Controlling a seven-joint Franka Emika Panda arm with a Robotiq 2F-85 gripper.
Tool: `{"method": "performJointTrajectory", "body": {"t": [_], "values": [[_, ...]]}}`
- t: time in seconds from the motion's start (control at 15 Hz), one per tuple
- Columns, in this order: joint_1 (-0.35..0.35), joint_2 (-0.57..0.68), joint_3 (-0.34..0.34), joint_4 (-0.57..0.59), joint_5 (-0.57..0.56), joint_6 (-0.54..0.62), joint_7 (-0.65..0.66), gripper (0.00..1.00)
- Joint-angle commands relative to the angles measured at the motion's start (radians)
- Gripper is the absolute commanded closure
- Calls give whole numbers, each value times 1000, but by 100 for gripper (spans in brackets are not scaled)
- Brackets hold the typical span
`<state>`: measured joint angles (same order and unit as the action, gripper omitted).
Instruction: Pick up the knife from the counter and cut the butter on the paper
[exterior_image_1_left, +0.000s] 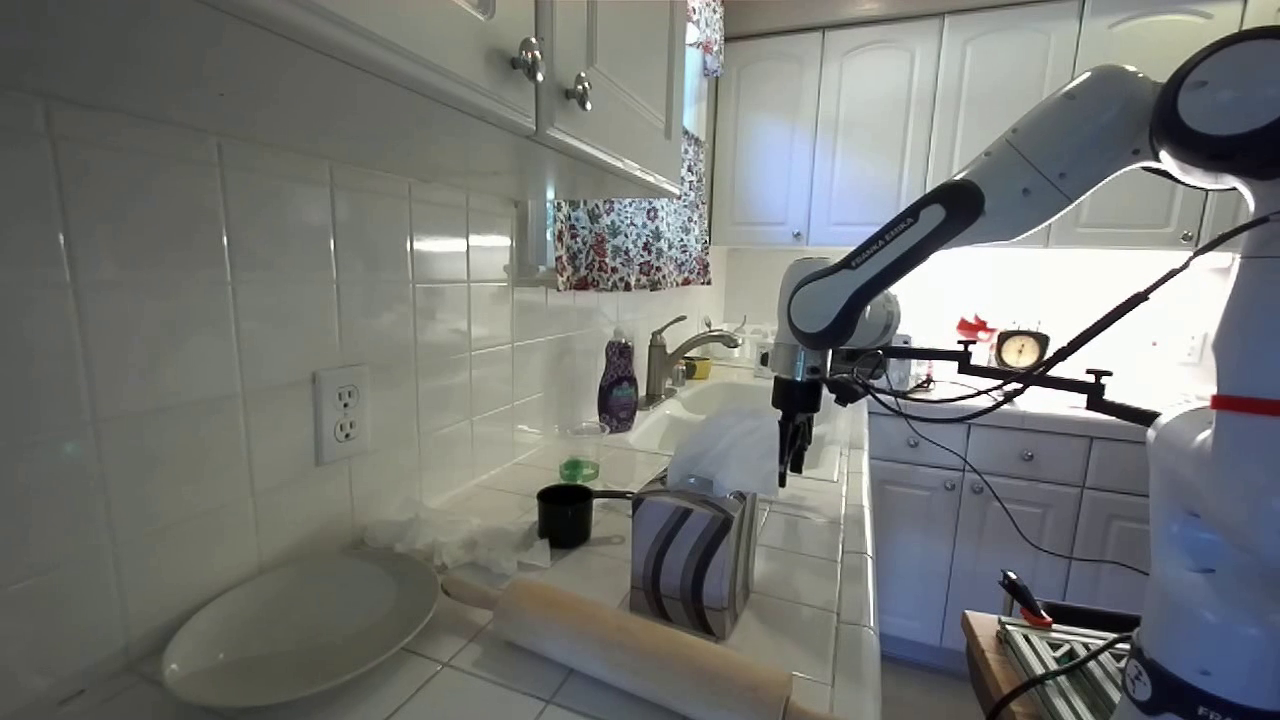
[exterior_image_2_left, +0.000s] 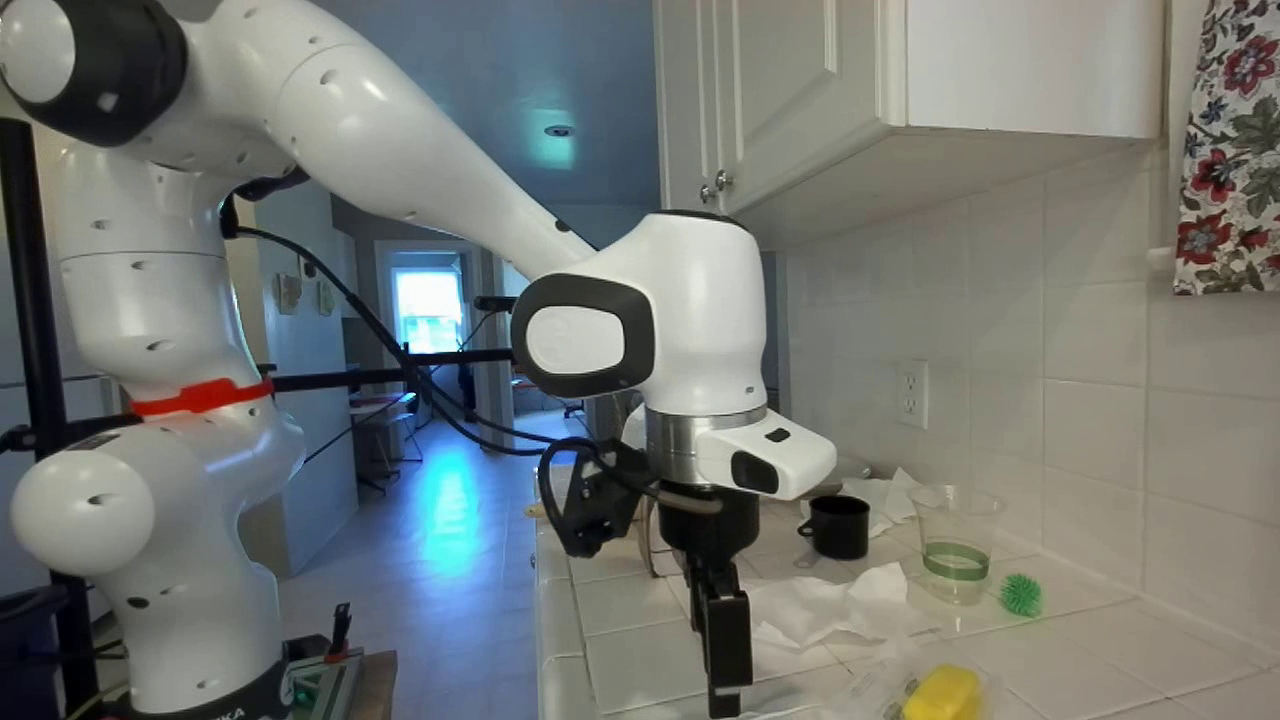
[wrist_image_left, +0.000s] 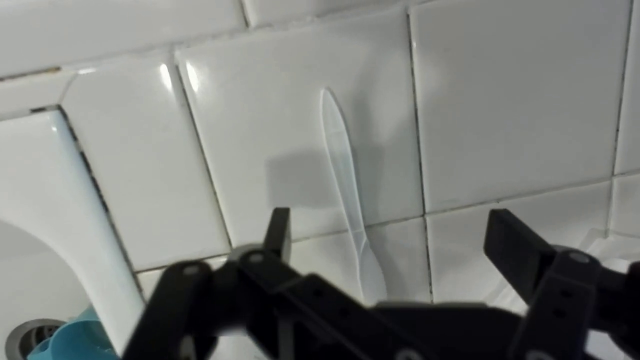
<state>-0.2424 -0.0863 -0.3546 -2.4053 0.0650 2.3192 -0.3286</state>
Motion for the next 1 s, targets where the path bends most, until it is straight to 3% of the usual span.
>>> {"method": "performJointTrajectory", "body": {"t": [0.0,0.4,0.53,0.67,0.73,0.93], "values": [[-14,50,13,31,-1,10,-43,0],[-17,82,23,36,1,27,-49,4],[-18,89,25,37,2,29,-51,17],[-18,93,26,37,2,32,-55,41],[-19,95,27,37,2,34,-56,43],[-20,99,30,37,3,36,-59,69]]}}
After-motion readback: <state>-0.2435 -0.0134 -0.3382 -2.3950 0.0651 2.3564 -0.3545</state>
